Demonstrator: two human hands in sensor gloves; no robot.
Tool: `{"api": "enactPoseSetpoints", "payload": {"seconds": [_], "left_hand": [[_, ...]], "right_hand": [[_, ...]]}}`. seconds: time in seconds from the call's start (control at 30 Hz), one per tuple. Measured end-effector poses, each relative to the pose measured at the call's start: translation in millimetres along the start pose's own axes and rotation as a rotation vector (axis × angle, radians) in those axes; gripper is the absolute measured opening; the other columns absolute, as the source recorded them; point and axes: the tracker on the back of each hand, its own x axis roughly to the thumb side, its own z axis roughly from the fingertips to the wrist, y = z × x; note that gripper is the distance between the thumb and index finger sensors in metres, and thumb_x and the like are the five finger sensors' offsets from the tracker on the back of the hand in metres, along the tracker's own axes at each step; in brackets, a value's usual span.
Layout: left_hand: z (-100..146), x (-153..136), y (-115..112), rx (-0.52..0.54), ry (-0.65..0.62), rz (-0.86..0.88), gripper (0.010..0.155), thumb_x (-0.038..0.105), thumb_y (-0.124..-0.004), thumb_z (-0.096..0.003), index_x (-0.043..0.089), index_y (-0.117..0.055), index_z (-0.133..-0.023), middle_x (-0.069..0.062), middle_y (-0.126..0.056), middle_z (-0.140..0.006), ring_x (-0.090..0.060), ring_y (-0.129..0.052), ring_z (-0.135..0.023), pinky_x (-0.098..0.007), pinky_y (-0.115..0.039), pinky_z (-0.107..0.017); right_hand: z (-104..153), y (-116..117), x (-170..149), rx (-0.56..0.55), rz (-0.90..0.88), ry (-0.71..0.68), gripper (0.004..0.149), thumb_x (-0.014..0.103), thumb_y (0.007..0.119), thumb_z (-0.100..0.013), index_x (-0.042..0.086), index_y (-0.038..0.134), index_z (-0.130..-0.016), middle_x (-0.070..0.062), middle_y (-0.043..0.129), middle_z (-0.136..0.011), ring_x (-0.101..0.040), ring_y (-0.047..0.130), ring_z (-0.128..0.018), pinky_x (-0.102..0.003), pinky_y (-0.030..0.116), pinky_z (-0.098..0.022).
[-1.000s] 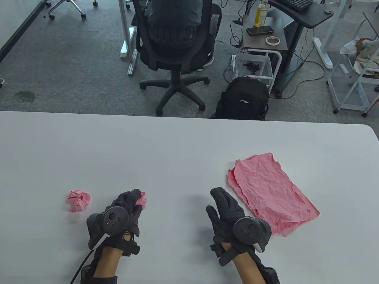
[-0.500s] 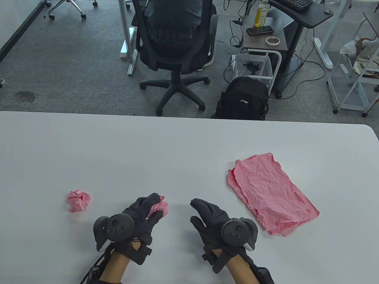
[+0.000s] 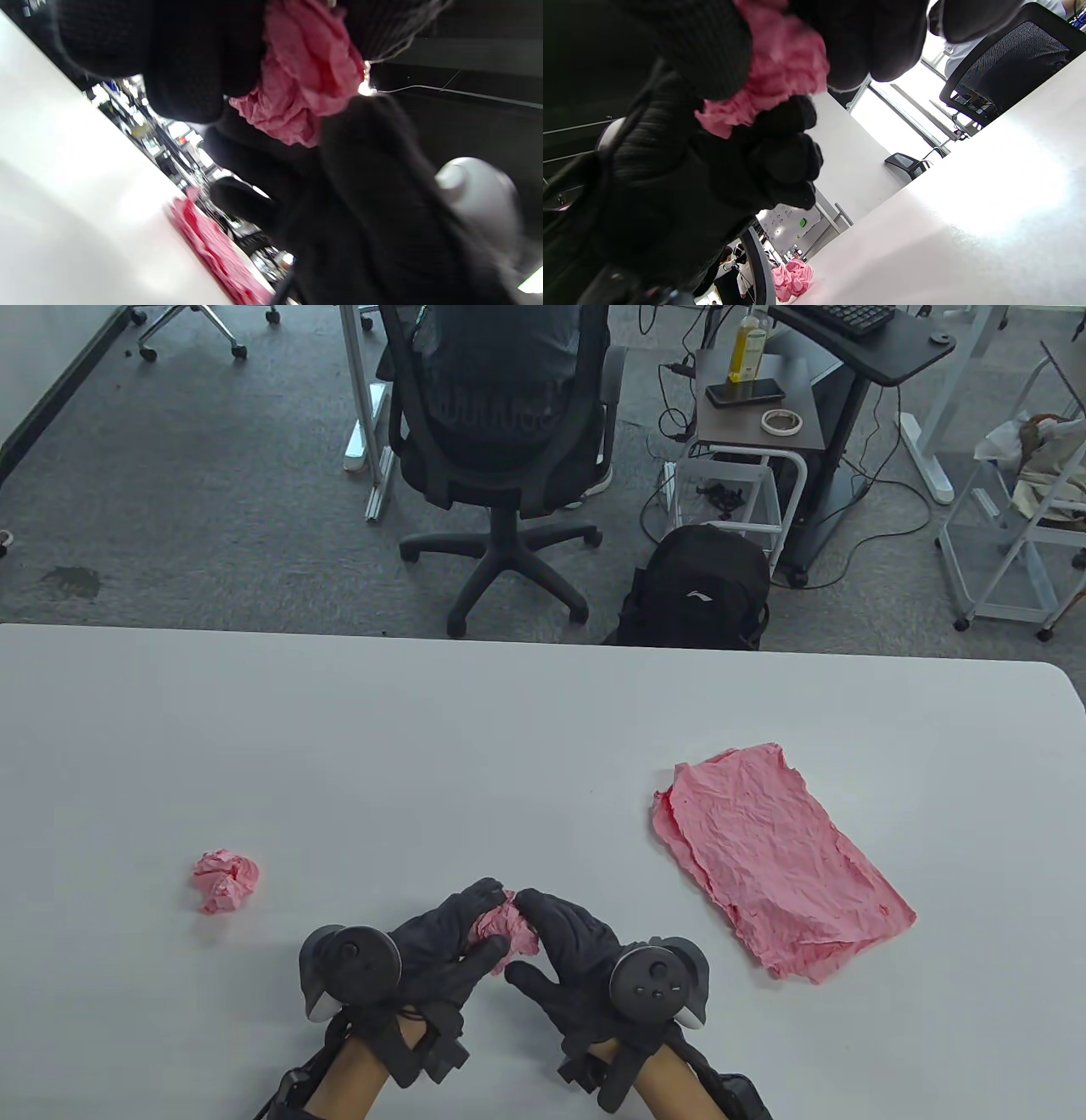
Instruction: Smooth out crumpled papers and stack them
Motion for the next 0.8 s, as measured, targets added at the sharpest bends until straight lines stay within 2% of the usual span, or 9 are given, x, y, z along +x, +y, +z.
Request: {"api": "enactPoseSetpoints", "payload": {"seconds": [0.07, 0.2, 0.27, 0.37, 0.5, 0.63, 0.7, 0.8], "left_hand": [[-2, 3, -9, -0.046, -0.011, 0.078, 0.082, 0.056, -0.076, -0.0497, 0.009, -0.046, -0.11, -0.017, -0.078, -0.088, -0.034, -0.098, -0.06, -0.048, -0.08, -0.047], [-3, 1, -11, -0.061, 0.017, 0.005, 0.085, 0.056, -0.079, -0.0488, 0.011, -0.043, -0.111, -0.014, -0.076, -0.089, -0.032, -0.098, -0.063, -0.047, -0.08, -0.049], [-2, 0, -10, -0.047, 0.031, 0.017, 0.083, 0.055, -0.081, -0.0484, 0.011, -0.047, -0.109, -0.014, -0.079, -0.087, -0.031, -0.099, -0.06, -0.047, -0.081, -0.047], [-1, -5, -5, -0.009, 0.07, 0.069, 0.071, 0.054, -0.079, -0.0497, 0.012, -0.061, -0.105, -0.013, -0.085, -0.082, -0.031, -0.102, -0.054, -0.047, -0.083, -0.043], [1, -13, -2, 0.01, 0.115, 0.148, 0.062, 0.054, -0.073, -0.0519, 0.014, -0.074, -0.098, -0.012, -0.092, -0.075, -0.032, -0.105, -0.047, -0.048, -0.085, -0.039], [1, -19, -3, -0.026, 0.16, 0.097, 0.062, 0.057, -0.073, -0.0514, 0.013, -0.079, -0.095, -0.012, -0.094, -0.073, -0.034, -0.106, -0.046, -0.049, -0.085, -0.038], [1, -19, -5, -0.036, 0.161, 0.091, 0.063, 0.058, -0.075, -0.0506, 0.017, -0.076, -0.098, -0.013, -0.086, -0.085, -0.037, -0.1, -0.06, -0.051, -0.081, -0.047], [-1, -15, -9, -0.063, 0.104, 0.161, 0.061, 0.05, -0.079, -0.0509, 0.027, -0.065, -0.105, -0.014, -0.057, -0.108, -0.04, -0.077, -0.093, -0.055, -0.069, -0.064]], "right_hand": [[0, -2, -2, -0.015, -0.017, 0.009, 0.071, 0.043, 0.077, -0.051, 0.014, 0.043, -0.106, -0.021, 0.068, -0.101, -0.05, 0.066, -0.09, -0.07, 0.055, -0.06], [1, -6, -2, -0.065, 0.015, 0.019, 0.07, 0.042, 0.08, -0.05, 0.013, 0.048, -0.105, -0.021, 0.07, -0.099, -0.05, 0.068, -0.088, -0.069, 0.055, -0.059], [1, -6, -2, -0.063, 0.021, -0.003, 0.068, 0.04, 0.08, -0.05, 0.013, 0.05, -0.104, -0.02, 0.07, -0.099, -0.049, 0.069, -0.088, -0.069, 0.056, -0.059], [1, -7, 4, -0.108, 0.002, -0.057, 0.066, 0.036, 0.081, -0.049, 0.015, 0.051, -0.104, -0.019, 0.073, -0.097, -0.048, 0.072, -0.086, -0.068, 0.057, -0.059], [2, -11, 12, -0.173, 0.026, -0.125, 0.059, 0.031, 0.082, -0.048, 0.016, 0.059, -0.101, -0.016, 0.079, -0.091, -0.046, 0.077, -0.082, -0.066, 0.06, -0.058], [3, -18, 15, -0.236, -0.026, -0.134, 0.055, 0.028, 0.082, -0.048, 0.018, 0.063, -0.098, -0.014, 0.081, -0.088, -0.044, 0.08, -0.08, -0.064, 0.063, -0.057], [3, -21, 13, -0.244, -0.07, -0.103, 0.055, 0.026, 0.082, -0.047, 0.019, 0.063, -0.098, -0.012, 0.082, -0.086, -0.042, 0.082, -0.077, -0.062, 0.065, -0.056], [2, -22, 10, -0.243, -0.19, -0.055, 0.057, 0.025, 0.082, -0.046, 0.022, 0.061, -0.099, -0.011, 0.082, -0.082, -0.039, 0.084, -0.073, -0.06, 0.066, -0.056]]}}
